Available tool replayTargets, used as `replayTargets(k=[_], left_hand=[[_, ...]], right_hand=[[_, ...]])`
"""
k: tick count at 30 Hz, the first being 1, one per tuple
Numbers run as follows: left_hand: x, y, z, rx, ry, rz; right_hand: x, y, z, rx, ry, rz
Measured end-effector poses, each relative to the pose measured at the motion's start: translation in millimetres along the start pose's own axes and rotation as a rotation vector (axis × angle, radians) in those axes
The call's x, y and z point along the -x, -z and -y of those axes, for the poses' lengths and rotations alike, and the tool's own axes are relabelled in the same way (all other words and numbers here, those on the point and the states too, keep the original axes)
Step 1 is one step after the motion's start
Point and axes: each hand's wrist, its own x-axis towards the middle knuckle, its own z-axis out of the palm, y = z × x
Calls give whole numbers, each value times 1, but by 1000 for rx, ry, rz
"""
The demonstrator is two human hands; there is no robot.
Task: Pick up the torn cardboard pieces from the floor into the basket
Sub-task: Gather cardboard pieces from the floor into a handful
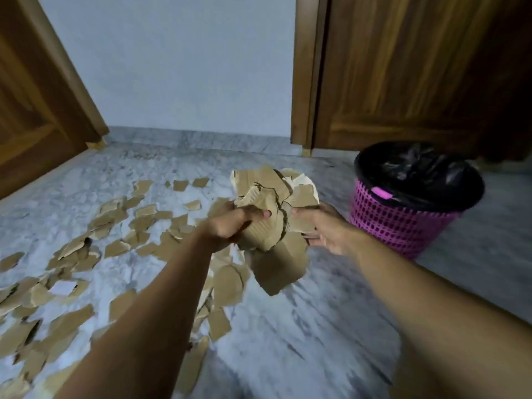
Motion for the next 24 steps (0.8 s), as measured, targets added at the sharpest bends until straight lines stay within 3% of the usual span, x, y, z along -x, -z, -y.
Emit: replayTargets(k=[11, 18, 24], left_hand=[[-110, -193, -148, -101, -282, 170], [-197, -277, -180, -100, -414, 197], [-268, -328, -149, -107, -300, 193]], right_hand=[[-6, 228, 86, -166, 164, -295], [-38, 314, 101, -314, 360, -538], [-79, 364, 70, -207, 222, -551]])
